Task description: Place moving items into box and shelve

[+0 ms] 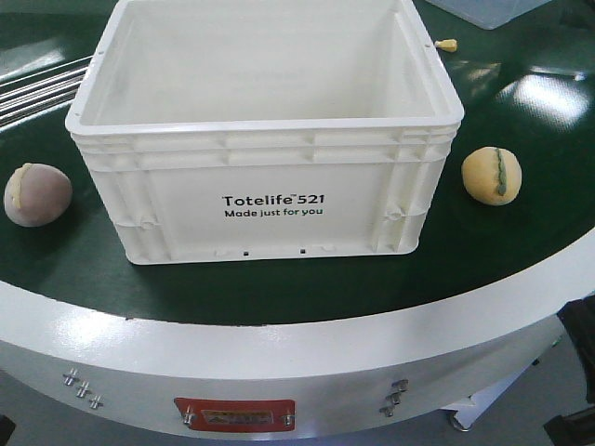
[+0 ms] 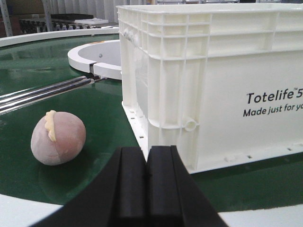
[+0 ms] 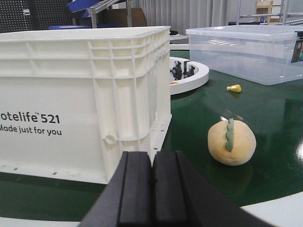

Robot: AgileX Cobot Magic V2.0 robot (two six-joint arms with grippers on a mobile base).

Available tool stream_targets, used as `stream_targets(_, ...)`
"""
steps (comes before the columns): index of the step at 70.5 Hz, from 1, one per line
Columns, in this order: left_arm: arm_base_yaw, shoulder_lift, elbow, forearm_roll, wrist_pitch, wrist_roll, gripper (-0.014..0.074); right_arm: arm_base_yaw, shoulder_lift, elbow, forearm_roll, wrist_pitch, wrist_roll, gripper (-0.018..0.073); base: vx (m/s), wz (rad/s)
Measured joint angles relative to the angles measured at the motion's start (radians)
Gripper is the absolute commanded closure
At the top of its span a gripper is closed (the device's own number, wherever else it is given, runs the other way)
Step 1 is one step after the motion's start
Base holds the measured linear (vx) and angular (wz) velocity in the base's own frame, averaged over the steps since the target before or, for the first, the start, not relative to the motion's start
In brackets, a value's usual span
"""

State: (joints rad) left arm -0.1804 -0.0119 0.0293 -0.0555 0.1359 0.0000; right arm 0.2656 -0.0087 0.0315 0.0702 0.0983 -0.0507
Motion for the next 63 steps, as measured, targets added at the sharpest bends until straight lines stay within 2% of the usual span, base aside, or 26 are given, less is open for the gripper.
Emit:
stream_targets(34, 0.0, 0.0, 0.0, 0.0, -0.003, 0.0, 0.0622, 0.0, 0.0, 0.0, 0.0, 0.0, 0.0, 0.0574, 0.0, 0.0)
stream_targets(45, 0.0, 0.0, 0.001, 0.0, -0.054, 0.0, 0.0622, 0.0, 0.0, -0.001, -0.004, -0.004, -0.007, 0.0574, 0.0, 0.0)
stream_targets(54, 0.0, 0.011, -0.036, 0.0, -0.035, 0.0, 0.0622, 0.0, 0.004, -0.067, -0.005, 0.022, -0.049, 0.0574, 0.0, 0.0)
stream_targets(63, 0.0, 0.118, -0.136, 0.0, -0.037, 0.0, 0.0622, 0.0, 0.1, -0.183, -0.005, 0.045, -0.064, 0.0574, 0.0, 0.0)
